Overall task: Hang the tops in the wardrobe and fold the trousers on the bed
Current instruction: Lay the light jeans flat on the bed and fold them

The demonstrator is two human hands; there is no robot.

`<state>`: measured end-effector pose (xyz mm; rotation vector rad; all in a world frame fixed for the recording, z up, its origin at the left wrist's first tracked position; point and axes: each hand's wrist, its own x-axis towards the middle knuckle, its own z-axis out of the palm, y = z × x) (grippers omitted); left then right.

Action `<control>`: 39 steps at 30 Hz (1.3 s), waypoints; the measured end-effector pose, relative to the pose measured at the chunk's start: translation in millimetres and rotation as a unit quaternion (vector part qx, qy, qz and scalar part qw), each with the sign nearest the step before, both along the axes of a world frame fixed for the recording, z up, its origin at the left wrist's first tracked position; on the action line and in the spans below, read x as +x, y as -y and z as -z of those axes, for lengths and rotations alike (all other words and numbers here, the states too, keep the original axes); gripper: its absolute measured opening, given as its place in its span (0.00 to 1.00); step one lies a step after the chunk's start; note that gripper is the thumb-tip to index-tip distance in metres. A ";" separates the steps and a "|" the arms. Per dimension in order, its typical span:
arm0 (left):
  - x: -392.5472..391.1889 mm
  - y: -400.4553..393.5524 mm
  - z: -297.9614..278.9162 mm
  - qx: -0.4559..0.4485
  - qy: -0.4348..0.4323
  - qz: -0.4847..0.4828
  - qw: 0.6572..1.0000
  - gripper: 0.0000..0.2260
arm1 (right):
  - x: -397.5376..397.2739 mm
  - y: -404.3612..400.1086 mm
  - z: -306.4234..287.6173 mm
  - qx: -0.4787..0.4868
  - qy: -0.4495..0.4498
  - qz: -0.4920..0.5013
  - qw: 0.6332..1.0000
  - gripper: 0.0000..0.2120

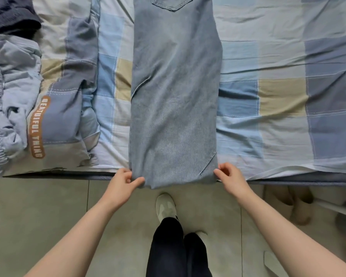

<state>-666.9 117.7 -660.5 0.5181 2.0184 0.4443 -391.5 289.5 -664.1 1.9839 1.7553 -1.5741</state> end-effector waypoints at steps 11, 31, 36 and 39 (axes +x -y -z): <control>2.0 -10.9 -14.5 0.038 0.120 -0.181 0.975 0.04 | -34.9 -32.2 -2.0 0.010 0.010 0.016 1.000 0.11; 15.2 30.0 -8.7 0.036 0.136 -0.176 0.974 0.26 | 8.1 -1.0 -4.8 -0.199 -0.114 -0.048 0.972 0.17; 12.5 56.3 -22.4 -0.019 0.257 -0.066 0.964 0.15 | 29.3 5.8 -24.3 -0.291 -0.118 -0.004 0.950 0.09; 15.5 69.5 -33.1 -0.041 0.285 -0.019 0.957 0.19 | 44.7 25.3 -34.6 -0.310 -0.078 -0.081 0.944 0.17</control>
